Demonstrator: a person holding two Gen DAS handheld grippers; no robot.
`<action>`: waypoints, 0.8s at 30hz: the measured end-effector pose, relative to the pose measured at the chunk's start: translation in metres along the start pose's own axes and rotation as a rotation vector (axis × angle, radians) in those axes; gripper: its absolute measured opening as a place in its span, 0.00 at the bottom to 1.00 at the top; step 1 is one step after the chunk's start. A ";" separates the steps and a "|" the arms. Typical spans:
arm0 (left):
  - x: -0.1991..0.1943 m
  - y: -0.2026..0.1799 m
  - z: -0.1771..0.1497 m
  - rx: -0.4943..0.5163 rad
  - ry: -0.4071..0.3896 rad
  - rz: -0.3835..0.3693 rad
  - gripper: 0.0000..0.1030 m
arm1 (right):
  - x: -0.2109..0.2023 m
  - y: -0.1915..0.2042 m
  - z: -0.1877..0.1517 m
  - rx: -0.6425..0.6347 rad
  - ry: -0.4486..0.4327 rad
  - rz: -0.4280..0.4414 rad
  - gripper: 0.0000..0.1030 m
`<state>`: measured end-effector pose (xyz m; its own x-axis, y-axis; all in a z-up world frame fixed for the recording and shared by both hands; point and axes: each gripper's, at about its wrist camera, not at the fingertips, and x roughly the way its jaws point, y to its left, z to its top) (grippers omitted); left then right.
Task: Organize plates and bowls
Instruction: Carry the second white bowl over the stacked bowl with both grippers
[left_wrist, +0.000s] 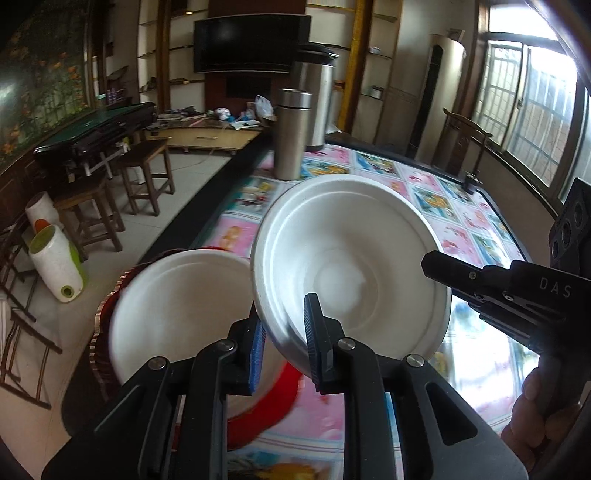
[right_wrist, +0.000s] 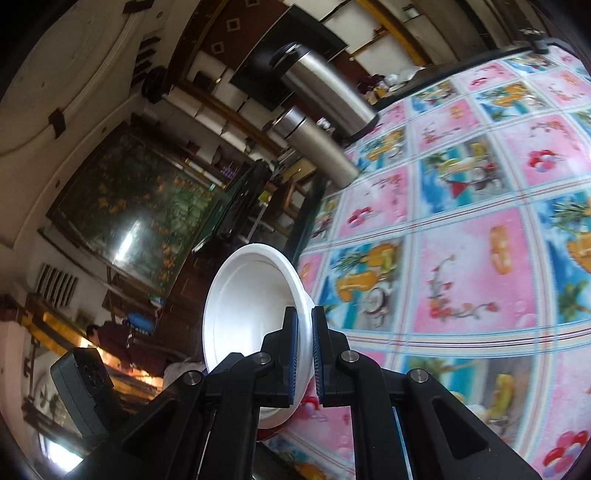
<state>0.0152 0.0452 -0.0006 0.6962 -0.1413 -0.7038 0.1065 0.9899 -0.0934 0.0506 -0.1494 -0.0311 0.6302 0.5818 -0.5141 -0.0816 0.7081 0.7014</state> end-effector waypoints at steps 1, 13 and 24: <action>-0.001 0.006 -0.001 -0.010 -0.003 0.012 0.18 | 0.007 0.007 -0.002 -0.013 0.013 0.005 0.08; -0.008 0.066 -0.011 -0.086 -0.034 0.109 0.17 | 0.070 0.066 -0.026 -0.124 0.113 0.010 0.07; 0.003 0.087 -0.017 -0.111 -0.007 0.110 0.17 | 0.095 0.070 -0.040 -0.137 0.159 -0.027 0.07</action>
<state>0.0149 0.1307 -0.0227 0.7042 -0.0316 -0.7093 -0.0497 0.9944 -0.0937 0.0740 -0.0279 -0.0506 0.5043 0.6102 -0.6110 -0.1775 0.7657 0.6182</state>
